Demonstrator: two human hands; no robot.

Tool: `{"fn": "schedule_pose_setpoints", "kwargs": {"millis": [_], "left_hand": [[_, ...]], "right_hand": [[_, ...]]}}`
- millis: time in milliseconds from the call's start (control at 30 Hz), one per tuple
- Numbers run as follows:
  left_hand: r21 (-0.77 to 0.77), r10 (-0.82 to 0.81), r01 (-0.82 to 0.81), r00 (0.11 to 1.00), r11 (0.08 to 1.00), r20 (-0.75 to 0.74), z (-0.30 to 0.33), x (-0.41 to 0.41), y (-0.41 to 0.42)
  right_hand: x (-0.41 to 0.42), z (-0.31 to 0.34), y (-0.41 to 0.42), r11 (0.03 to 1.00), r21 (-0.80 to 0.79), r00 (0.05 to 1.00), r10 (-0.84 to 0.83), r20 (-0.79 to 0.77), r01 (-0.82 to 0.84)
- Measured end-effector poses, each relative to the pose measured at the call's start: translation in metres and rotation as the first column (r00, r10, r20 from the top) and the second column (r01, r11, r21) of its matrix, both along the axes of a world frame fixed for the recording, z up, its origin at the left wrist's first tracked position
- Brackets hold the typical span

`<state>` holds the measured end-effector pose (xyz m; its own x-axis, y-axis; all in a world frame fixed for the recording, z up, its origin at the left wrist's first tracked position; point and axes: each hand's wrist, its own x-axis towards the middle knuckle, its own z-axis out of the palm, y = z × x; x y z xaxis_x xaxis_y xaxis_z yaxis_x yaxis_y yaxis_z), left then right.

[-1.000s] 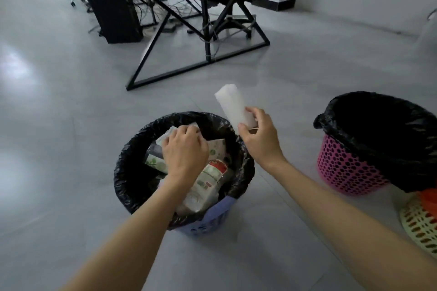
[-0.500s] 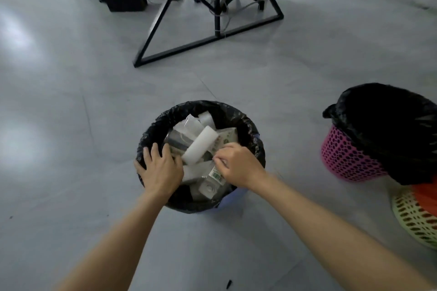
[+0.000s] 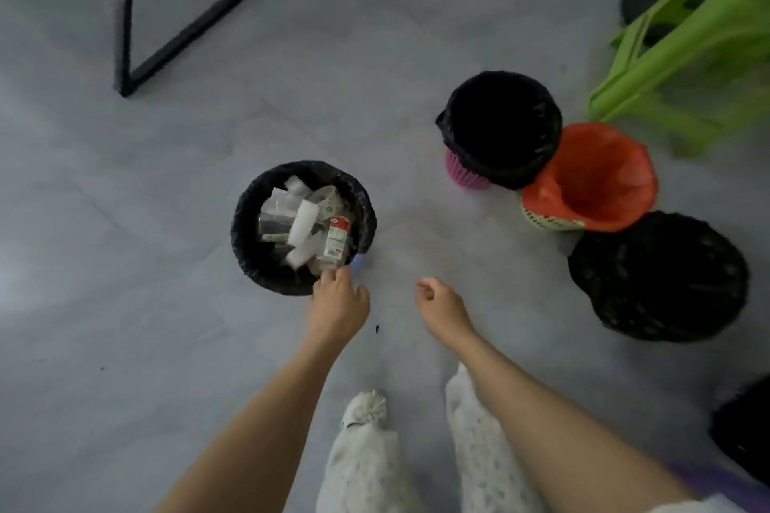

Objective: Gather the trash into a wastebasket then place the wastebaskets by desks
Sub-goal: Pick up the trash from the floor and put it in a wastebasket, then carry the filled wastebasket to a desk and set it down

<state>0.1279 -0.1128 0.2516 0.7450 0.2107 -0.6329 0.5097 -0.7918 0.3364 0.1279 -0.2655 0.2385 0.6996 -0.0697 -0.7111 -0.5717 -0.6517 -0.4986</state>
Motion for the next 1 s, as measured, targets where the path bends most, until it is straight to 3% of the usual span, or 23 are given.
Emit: {"fn": "schedule_pose_setpoints", "kwargs": {"millis": [100, 200, 433, 533, 733, 867, 967, 1000], "left_hand": [[-0.099, -0.162, 0.156, 0.985, 0.983, -0.063, 0.030, -0.020, -0.031], [-0.176, -0.345, 0.325, 0.934, 0.929, -0.096, 0.046, -0.055, -0.066], [-0.224, -0.624, 0.585, 0.760, 0.779, -0.183, 0.045, -0.171, -0.121], [-0.232, -0.735, 0.698, 0.639, 0.678, -0.227, 0.037, -0.236, -0.136], [-0.219, -0.875, 0.861, 0.396, 0.459, -0.278, 0.005, -0.373, -0.151], [-0.241, -0.879, 0.875, 0.327, 0.421, -0.347, -0.045, -0.460, -0.150], [-0.256, -0.863, 0.871, 0.295, 0.419, -0.410, -0.093, -0.529, -0.148], [-0.249, -0.873, 0.883, 0.282, 0.398, -0.398, -0.103, -0.537, -0.148]], "right_hand": [[-0.053, 0.032, -0.024, 0.974, -0.052, 0.973, -0.223, -0.062, 0.220], [-0.126, 0.054, -0.049, 0.880, -0.117, 0.872, -0.473, -0.124, 0.460], [-0.313, 0.059, -0.073, 0.767, -0.184, 0.711, -0.639, -0.293, 0.614], [-0.401, 0.056, -0.070, 0.633, -0.256, 0.550, -0.768, -0.327, 0.731], [-0.569, 0.023, -0.035, 0.220, -0.282, 0.115, -0.932, -0.343, 0.934], [-0.666, -0.027, -0.007, -0.125, -0.292, -0.226, -0.912, -0.343, 0.948], [-0.736, -0.079, 0.009, -0.427, -0.318, -0.522, -0.786, -0.333, 0.846], [-0.746, -0.093, 0.008, -0.488, -0.307, -0.571, -0.759, -0.313, 0.817]]}}
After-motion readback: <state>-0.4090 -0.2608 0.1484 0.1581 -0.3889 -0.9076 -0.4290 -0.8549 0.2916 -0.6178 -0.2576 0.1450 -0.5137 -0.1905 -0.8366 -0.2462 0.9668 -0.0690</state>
